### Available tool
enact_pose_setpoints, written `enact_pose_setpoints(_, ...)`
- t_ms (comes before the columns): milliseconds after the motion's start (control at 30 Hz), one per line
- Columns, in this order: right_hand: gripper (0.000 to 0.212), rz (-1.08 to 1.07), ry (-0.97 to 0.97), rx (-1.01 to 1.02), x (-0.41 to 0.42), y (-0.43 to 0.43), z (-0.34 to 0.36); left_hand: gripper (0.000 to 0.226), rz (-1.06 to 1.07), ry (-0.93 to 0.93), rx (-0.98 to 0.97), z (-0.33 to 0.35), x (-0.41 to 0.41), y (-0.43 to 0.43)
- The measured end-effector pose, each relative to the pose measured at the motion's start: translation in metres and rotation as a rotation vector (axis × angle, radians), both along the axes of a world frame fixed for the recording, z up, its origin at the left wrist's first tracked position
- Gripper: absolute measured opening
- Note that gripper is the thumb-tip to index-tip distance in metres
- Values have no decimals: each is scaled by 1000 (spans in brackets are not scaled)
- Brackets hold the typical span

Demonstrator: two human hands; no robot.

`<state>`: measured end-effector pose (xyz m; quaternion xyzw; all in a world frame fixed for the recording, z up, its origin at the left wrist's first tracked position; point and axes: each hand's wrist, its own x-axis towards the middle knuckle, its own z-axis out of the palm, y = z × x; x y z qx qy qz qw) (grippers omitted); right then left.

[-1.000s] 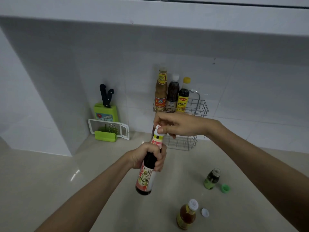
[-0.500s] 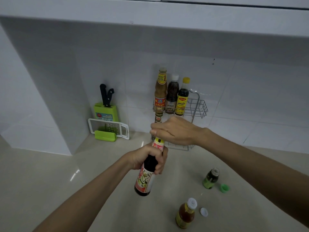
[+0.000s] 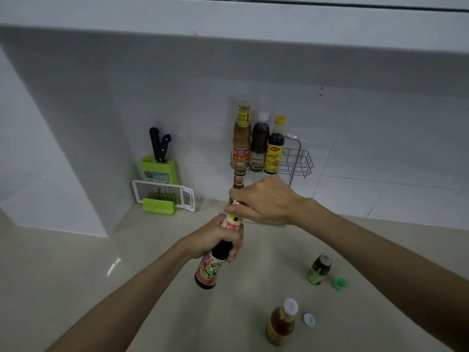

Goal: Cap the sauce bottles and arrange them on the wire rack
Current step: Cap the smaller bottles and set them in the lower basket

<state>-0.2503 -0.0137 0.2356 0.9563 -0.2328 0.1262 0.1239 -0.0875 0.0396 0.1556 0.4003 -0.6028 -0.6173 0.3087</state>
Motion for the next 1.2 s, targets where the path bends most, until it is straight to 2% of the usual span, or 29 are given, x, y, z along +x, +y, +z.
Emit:
enact_pose_setpoints(33,57,44,22,-50,-1,-1,1,9,-29,30,0,2,-1,0)
enact_pose_setpoints(100,54,-16,-19,-57,1,-4,-2,10,99,10,-32,3,-9,0)
enact_pose_setpoints(133,48,-100,-65,-48,3,-5,-5,11,238,-20,-52,2,-14,0)
enact_pose_setpoints(200,16,-260,-100,-36,9,-2,-11,14,536,-144,-119,-3,-22,-4)
enact_pose_setpoints(233,14,-319,-103,-31,13,-2,-18,16,654,-240,-154,-6,-25,-6)
enact_pose_setpoints(300,16,-436,-199,143,20,-4,-31,20,781,-405,-195,-9,-28,-7)
enact_pose_setpoints(333,28,-493,-292,320,25,-3,-32,22,806,-430,-201,-9,-29,-8)
enact_pose_setpoints(400,33,-499,-520,633,32,-5,-33,22,787,-376,-196,-6,-29,-10)
enact_pose_setpoints(500,25,-396,-581,699,32,-9,-17,16,656,-284,-204,0,-23,-13)
enact_pose_setpoints(633,27,-339,-583,760,22,-27,12,50,388,-134,-108,-8,3,-11)
enact_pose_setpoints(700,25,-335,-605,818,17,-37,25,53,297,-95,-71,-18,7,-5)
enact_pose_setpoints(900,45,-348,-747,916,9,-43,27,51,395,11,-84,-28,-2,-13)
enact_pose_setpoints(1000,42,-292,-616,991,-6,-36,-4,48,452,22,-71,-35,-8,-22)
enact_pose_setpoints(1067,50,-276,-580,1019,-17,-35,-27,50,458,-30,-80,-41,-11,-28)
enact_pose_setpoints(1133,56,-270,-666,1062,-25,-40,-45,53,435,-74,-88,-46,-16,-38)
enact_pose_setpoints(1200,53,-260,-759,1101,-30,-46,-58,56,364,-102,-78,-49,-18,-51)
